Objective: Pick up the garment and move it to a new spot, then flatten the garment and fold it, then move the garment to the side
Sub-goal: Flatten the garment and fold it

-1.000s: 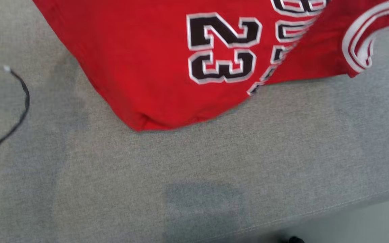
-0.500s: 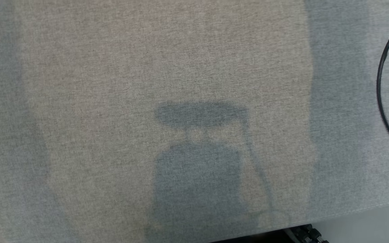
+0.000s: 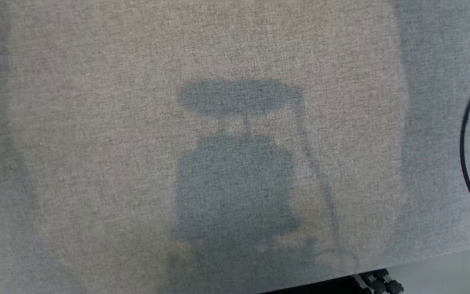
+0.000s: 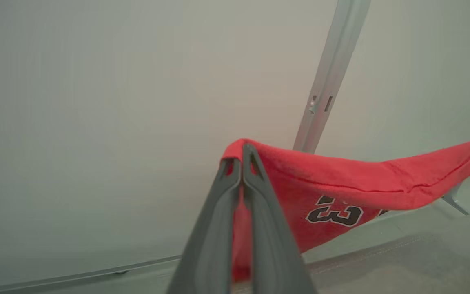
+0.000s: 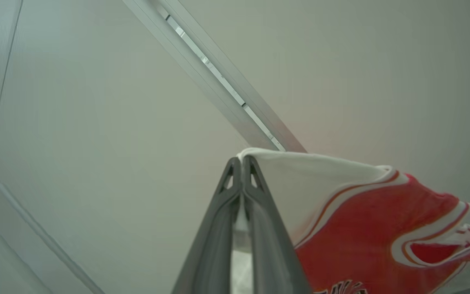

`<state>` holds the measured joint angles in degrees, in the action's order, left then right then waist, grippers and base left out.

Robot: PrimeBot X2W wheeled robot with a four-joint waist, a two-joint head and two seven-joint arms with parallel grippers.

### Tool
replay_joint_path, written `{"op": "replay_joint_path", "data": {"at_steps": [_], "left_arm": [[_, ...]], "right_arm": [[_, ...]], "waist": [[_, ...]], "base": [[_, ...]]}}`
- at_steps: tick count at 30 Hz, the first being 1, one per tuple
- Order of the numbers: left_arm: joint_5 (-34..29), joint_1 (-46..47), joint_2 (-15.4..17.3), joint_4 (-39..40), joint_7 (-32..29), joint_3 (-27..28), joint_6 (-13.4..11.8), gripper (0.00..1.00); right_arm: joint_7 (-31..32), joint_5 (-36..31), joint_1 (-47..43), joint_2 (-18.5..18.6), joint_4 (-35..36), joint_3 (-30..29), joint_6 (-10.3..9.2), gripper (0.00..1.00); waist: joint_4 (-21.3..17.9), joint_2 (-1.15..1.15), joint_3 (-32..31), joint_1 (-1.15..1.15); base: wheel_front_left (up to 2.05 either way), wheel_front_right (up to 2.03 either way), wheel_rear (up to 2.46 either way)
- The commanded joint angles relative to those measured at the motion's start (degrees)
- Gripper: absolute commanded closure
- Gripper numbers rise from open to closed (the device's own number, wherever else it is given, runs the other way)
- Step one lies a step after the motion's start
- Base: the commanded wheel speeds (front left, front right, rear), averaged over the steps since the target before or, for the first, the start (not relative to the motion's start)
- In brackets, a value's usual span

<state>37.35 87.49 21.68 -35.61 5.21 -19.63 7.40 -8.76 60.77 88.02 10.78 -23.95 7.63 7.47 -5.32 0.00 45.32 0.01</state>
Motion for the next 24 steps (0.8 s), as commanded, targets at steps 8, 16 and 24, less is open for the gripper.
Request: {"op": "replay_joint_path", "data": {"at_steps": [8, 16, 24], "left_arm": [[12.98, -20.3, 8.45, 9.53, -2.7, -5.97, 0.15, 1.0], [20.43, -44.43, 13.43, 26.35, -4.63, -5.43, -3.51, 1.0], [22.23, -71.27, 16.84, 44.42, -0.35, -4.6, -13.39, 1.0]], "right_arm": [[1.72, 10.63, -27.36, 10.27, 16.89, 3.37, 0.04, 1.0], [2.32, 17.04, -50.83, 16.78, 27.38, 4.87, 0.04, 1.0], [2.98, 21.29, -70.7, 21.13, 34.3, 5.73, 0.04, 1.0]], "waist": [[-1.14, 0.0, -3.1, -0.01], [-2.45, 0.0, -11.78, -0.01], [-4.16, 0.0, -19.16, -0.01]], "base": [[0.0, 0.0, 0.0], [0.0, 0.0, 0.0], [0.0, 0.0, 0.0]]}}
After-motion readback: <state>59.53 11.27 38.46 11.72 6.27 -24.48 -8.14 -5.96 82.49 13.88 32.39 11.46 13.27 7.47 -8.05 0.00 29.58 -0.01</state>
